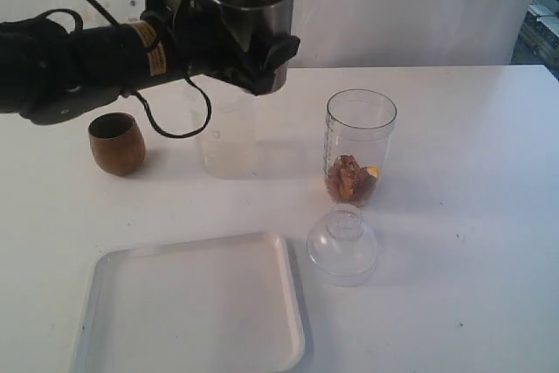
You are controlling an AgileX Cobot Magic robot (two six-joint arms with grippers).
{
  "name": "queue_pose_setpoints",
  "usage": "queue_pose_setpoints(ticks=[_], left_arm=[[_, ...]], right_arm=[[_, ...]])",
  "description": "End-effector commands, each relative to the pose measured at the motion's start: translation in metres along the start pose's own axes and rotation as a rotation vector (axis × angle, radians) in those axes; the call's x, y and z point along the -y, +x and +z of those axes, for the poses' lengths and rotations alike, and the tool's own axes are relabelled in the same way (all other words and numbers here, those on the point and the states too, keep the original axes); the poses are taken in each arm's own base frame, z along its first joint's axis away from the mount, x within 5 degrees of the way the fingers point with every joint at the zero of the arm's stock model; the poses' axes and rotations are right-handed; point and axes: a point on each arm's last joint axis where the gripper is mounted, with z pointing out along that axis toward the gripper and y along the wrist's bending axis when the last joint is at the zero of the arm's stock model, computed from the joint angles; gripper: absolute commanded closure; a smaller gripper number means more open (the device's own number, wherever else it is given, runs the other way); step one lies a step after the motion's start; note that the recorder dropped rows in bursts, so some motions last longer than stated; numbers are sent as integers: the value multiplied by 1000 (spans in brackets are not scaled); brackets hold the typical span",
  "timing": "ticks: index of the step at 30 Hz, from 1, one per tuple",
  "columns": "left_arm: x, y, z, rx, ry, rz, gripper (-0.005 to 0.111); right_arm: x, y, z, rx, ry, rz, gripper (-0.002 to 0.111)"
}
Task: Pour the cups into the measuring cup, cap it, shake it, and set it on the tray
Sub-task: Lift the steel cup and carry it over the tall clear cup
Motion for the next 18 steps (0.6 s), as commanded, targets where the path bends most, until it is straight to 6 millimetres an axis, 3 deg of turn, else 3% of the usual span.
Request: queue_pose_setpoints(ticks=[1, 11, 18], left_arm=[[-3, -26, 8, 100, 5, -22, 107], [-12, 1, 57, 67, 13, -80, 107], [-11, 9, 90, 62, 12, 16, 107]], right_arm=[[0, 0, 0, 8, 5, -7, 106], [0, 0, 0, 8, 5, -7, 106], [0, 0, 0, 8, 5, -7, 106]])
